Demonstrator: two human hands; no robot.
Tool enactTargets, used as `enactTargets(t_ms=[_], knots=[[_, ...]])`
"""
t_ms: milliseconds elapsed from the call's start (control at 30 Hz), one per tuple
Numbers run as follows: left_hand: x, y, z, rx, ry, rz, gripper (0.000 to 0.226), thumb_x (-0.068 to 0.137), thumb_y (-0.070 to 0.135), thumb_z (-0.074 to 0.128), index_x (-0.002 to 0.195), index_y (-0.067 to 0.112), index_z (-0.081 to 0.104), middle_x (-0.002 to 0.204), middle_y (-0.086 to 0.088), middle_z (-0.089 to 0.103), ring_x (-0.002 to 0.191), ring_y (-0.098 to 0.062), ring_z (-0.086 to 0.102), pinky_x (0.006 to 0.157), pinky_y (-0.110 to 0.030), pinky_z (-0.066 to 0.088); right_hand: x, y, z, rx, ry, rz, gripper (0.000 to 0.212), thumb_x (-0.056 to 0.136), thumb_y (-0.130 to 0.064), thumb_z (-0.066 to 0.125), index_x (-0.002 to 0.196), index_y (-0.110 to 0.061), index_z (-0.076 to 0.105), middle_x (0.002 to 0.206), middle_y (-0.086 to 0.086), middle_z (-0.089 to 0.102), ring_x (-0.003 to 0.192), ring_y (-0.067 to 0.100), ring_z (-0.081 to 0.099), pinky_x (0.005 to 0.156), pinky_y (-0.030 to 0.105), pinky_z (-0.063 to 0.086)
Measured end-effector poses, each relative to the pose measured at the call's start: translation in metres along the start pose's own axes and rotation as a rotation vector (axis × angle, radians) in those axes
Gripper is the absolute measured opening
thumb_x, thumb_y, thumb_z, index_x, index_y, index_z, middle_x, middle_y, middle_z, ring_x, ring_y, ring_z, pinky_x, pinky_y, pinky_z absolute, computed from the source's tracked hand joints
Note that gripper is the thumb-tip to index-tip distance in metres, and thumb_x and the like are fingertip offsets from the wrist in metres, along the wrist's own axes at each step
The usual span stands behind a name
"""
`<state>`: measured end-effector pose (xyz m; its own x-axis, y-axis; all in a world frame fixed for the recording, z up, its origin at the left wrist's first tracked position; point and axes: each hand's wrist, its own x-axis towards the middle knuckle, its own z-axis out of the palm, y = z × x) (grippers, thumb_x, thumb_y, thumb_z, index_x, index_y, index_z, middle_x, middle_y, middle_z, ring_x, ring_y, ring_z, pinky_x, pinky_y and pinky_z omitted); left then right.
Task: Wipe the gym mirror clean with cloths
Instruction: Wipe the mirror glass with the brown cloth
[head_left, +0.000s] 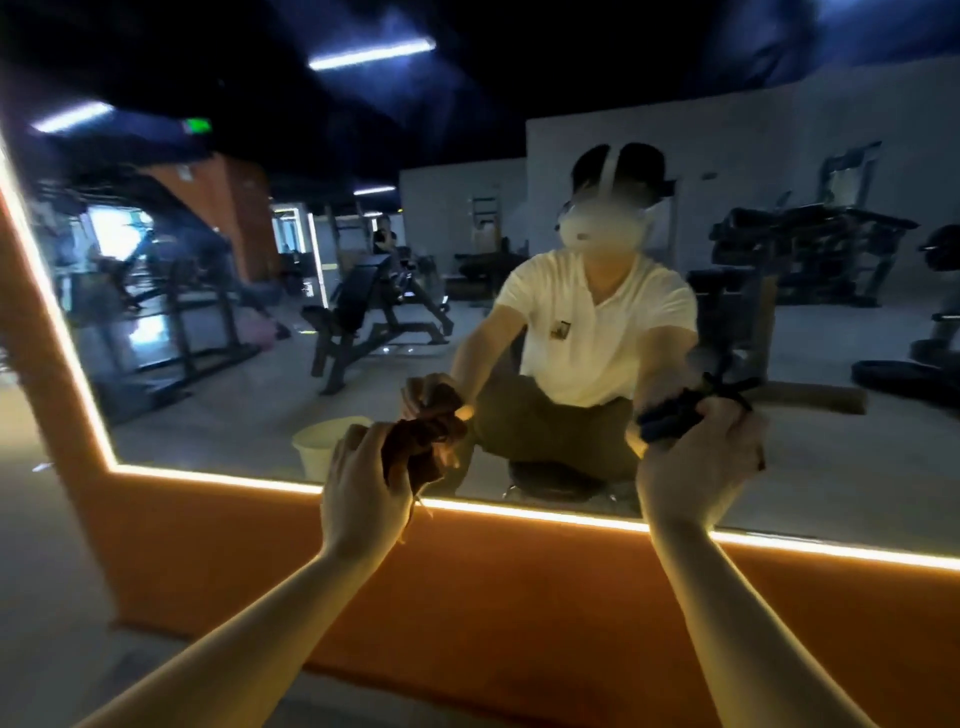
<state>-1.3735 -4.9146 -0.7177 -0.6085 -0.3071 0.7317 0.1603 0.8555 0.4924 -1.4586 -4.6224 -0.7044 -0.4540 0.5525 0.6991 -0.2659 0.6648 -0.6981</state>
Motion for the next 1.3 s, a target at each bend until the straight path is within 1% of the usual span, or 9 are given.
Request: enactTargets(t_ms=[100,300,500,633,800,900,1000,1067,1300], knots=[[-0.012,-0.028,-0.010,-0.027,-0.002,-0.077,0.035,0.092,0.005,0.068,0.125,0.015,0.063,0.124,0.003,0.059,0.117,-0.023,0.060,0.099,-0.050,0.056,-0.008,-0.014,0.013,0.005,0.042,-0.036,0.029,0.085,-0.007,0.061,0.112,-0.005,0.051,0.122,0.027,0.052,0.107,0.045,0.053,0.089,0.059,0.049],[0.006,-0.086,-0.036,0.005,-0.064,-0.100,0.036,0.093,0.009,0.073,0.128,0.013,0.066,0.125,-0.007,0.064,0.108,-0.028,0.065,0.092,-0.050,0.059,-0.117,-0.075,0.084,-0.051,-0.262,-0.711,0.016,0.082,-0.009,0.065,0.098,-0.010,0.064,0.095,0.015,0.056,0.082,0.032,0.057,0.067,0.044,0.052],[0.032,-0.116,-0.051,0.033,-0.061,-0.069,0.032,0.094,0.012,0.070,0.125,0.016,0.066,0.118,-0.002,0.063,0.099,-0.023,0.064,0.088,-0.047,0.059,-0.181,-0.092,0.124,-0.074,-0.567,-1.020,0.043,0.067,-0.015,0.091,0.105,-0.016,0.071,0.103,0.008,0.060,0.088,0.021,0.064,0.074,0.036,0.057],[0.053,-0.132,-0.052,0.032,-0.028,-0.067,0.024,0.095,0.014,0.067,0.119,0.011,0.066,0.105,0.003,0.056,0.084,-0.013,0.058,0.074,-0.027,0.050,-0.110,-0.106,0.103,-0.076,-0.300,-0.861,0.039,0.082,-0.011,0.078,0.118,-0.012,0.063,0.113,0.017,0.059,0.099,0.031,0.062,0.081,0.045,0.056],[0.064,-0.147,-0.047,-0.025,0.034,-0.107,0.024,0.098,0.017,0.064,0.121,0.012,0.059,0.108,0.001,0.059,0.096,-0.020,0.062,0.088,-0.044,0.055,-0.088,-0.121,0.100,0.019,-0.043,-0.399,0.042,0.089,-0.010,0.060,0.131,-0.015,0.054,0.131,0.017,0.051,0.121,0.031,0.051,0.098,0.046,0.047],[0.068,-0.153,-0.046,-0.056,0.040,-0.088,0.025,0.097,0.018,0.064,0.120,0.015,0.055,0.111,-0.001,0.062,0.102,-0.021,0.063,0.089,-0.046,0.056,-0.150,-0.115,0.130,-0.013,-0.256,-0.698,0.034,0.094,-0.012,0.060,0.126,-0.023,0.060,0.115,-0.003,0.045,0.102,0.013,0.043,0.084,0.040,0.051],[0.070,-0.161,-0.047,-0.079,0.026,-0.097,0.026,0.096,0.012,0.065,0.121,0.014,0.056,0.113,-0.003,0.062,0.102,-0.024,0.062,0.086,-0.047,0.056,-0.194,-0.108,0.144,-0.061,-0.505,-1.082,0.047,0.076,-0.013,0.081,0.120,-0.020,0.065,0.110,0.006,0.052,0.096,0.021,0.054,0.077,0.037,0.053],[0.073,-0.168,-0.047,-0.091,0.032,-0.101,0.026,0.096,0.012,0.064,0.121,0.014,0.056,0.113,-0.004,0.062,0.102,-0.024,0.062,0.086,-0.049,0.057,-0.182,-0.114,0.142,-0.052,-0.529,-1.083,0.046,0.077,-0.013,0.081,0.119,-0.018,0.065,0.109,0.010,0.055,0.094,0.026,0.060,0.077,0.040,0.054],[0.079,-0.166,-0.037,-0.174,0.023,-0.144,0.033,0.094,0.014,0.054,0.127,0.018,0.050,0.117,0.005,0.055,0.111,-0.023,0.061,0.094,-0.056,0.056,-0.097,-0.139,0.101,-0.044,-0.033,-0.375,0.039,0.093,-0.015,0.055,0.131,-0.010,0.051,0.133,0.020,0.053,0.118,0.034,0.057,0.093,0.050,0.054]])
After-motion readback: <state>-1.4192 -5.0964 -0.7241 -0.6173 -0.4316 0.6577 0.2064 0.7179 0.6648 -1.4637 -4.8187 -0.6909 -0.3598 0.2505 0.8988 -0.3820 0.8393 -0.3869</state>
